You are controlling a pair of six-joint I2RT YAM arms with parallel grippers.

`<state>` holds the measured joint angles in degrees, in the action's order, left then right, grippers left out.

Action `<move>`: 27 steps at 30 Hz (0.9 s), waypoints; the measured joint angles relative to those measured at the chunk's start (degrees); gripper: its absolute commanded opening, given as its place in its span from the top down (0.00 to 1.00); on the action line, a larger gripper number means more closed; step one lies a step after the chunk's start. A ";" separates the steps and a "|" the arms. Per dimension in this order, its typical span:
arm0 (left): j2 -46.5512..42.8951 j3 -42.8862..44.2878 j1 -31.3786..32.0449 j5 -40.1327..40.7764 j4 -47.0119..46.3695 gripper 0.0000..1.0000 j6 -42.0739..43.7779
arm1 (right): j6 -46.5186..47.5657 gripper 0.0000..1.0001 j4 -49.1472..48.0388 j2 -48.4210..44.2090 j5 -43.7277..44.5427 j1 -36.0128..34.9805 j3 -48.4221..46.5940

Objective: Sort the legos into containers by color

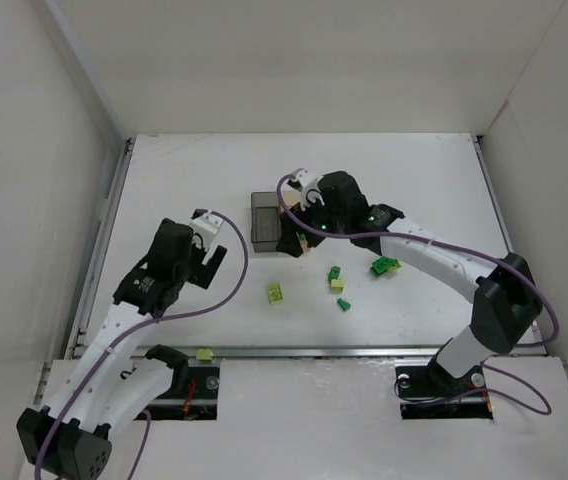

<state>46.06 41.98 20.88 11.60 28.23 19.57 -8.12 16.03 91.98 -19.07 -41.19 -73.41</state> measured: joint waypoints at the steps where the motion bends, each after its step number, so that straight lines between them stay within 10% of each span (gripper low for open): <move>1: -0.46 0.22 0.02 0.17 1.03 0.02 0.33 | 0.42 0.13 -0.07 -0.85 0.37 -0.66 0.94; 12: -4.57 4.28 -9.92 6.73 9.22 0.01 -3.72 | 1.92 0.26 -3.96 -5.42 0.22 -20.57 14.60; 27: -9.09 0.00 -24.24 7.96 15.87 0.01 -7.82 | 1.29 0.49 -15.56 19.89 5.86 -36.94 -0.31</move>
<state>36.97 41.98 -3.36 19.55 44.10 11.75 -6.83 0.47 111.87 -13.21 -78.13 -73.71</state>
